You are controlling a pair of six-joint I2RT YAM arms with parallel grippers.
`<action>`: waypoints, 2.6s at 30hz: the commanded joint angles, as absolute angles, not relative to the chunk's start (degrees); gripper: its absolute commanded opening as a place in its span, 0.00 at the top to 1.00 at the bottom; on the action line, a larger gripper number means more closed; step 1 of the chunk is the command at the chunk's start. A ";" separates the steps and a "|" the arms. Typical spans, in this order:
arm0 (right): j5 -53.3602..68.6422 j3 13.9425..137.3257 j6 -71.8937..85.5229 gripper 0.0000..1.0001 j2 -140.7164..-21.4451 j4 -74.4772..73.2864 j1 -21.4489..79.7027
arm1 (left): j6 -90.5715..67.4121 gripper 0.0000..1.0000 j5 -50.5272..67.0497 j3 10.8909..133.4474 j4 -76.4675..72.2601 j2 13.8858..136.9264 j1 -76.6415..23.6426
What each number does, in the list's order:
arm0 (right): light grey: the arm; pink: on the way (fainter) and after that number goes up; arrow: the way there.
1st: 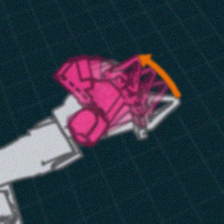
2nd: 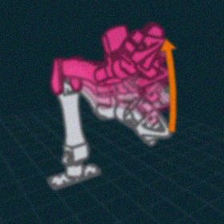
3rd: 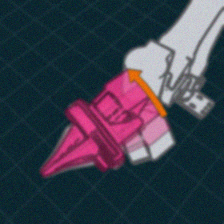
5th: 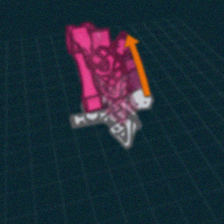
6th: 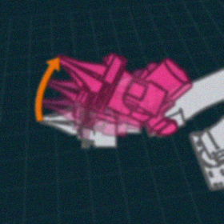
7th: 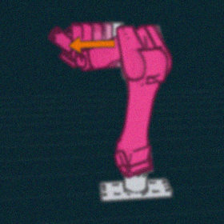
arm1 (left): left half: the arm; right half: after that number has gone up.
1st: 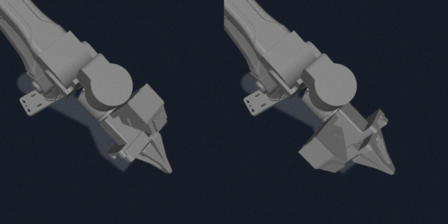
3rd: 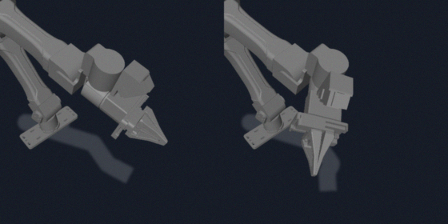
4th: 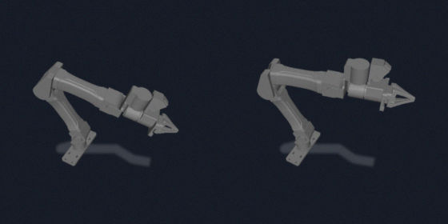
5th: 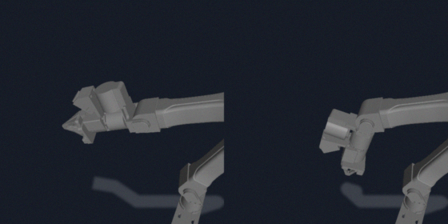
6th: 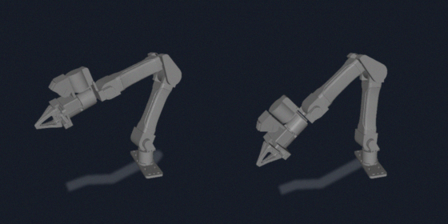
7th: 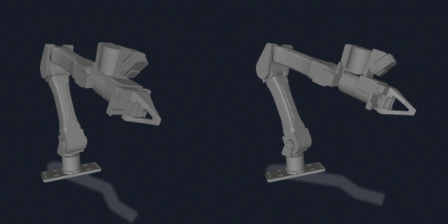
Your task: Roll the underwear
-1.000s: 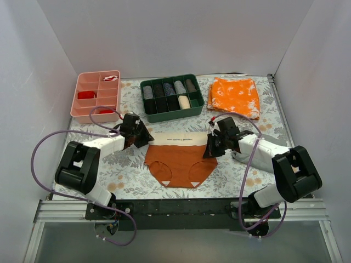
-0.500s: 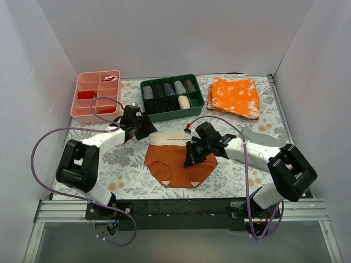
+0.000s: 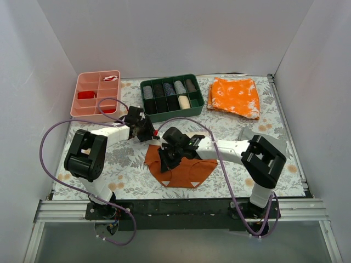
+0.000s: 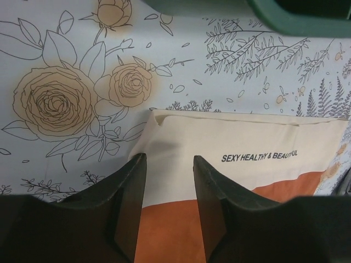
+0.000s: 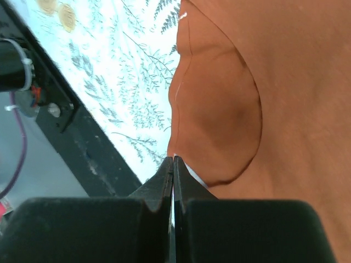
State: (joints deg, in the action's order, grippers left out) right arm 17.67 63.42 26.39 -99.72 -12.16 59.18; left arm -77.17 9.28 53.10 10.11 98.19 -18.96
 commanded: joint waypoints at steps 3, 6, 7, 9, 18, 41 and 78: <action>13.71 67.59 23.73 0.99 -105.11 -18.72 62.49 | -75.23 0.61 6.86 53.79 12.13 97.91 -18.19; 12.75 66.27 23.82 0.99 -105.38 -19.77 63.89 | -75.06 0.62 6.86 54.05 12.22 98.35 -17.67; 12.31 65.92 23.91 0.99 -105.38 -19.95 64.33 | -75.06 0.62 6.86 54.23 12.22 98.35 -17.49; 12.04 64.60 23.91 0.99 -105.12 -20.13 64.77 | -75.06 0.62 6.94 54.40 12.39 98.79 -17.23; 8.26 61.79 24.17 0.99 -104.06 -25.22 66.62 | -74.88 0.64 6.51 54.67 12.92 99.23 -16.00; 6.16 56.61 30.93 0.81 -85.52 -9.57 56.97 | -76.63 0.38 12.30 55.64 22.06 87.28 -15.82; 8.79 68.20 22.85 0.99 -109.07 -12.39 35.42 | -87.10 0.75 3.18 29.62 24.78 71.99 -16.70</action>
